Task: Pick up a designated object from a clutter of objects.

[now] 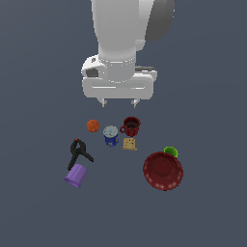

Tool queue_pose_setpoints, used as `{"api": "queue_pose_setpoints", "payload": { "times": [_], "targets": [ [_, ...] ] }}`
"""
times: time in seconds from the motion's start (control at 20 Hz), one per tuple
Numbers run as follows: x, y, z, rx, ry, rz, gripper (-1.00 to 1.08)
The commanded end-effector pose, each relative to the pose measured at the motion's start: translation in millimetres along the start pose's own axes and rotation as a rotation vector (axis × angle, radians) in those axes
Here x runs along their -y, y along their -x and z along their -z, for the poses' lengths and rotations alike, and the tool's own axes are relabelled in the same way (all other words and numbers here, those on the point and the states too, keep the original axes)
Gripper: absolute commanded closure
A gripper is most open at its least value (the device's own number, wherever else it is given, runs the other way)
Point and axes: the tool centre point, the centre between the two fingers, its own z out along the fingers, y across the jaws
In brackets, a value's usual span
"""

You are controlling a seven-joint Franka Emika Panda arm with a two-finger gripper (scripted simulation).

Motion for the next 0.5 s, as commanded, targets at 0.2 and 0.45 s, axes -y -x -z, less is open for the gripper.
{"api": "queue_pose_setpoints", "payload": {
  "times": [0.2,0.45],
  "targets": [
    [-2.9,-1.2,1.9,-0.005,-0.008,-0.019,-0.2],
    [-6.9,-1.9,4.9,-0.011,-0.016,-0.035,-0.2]
  ]
}}
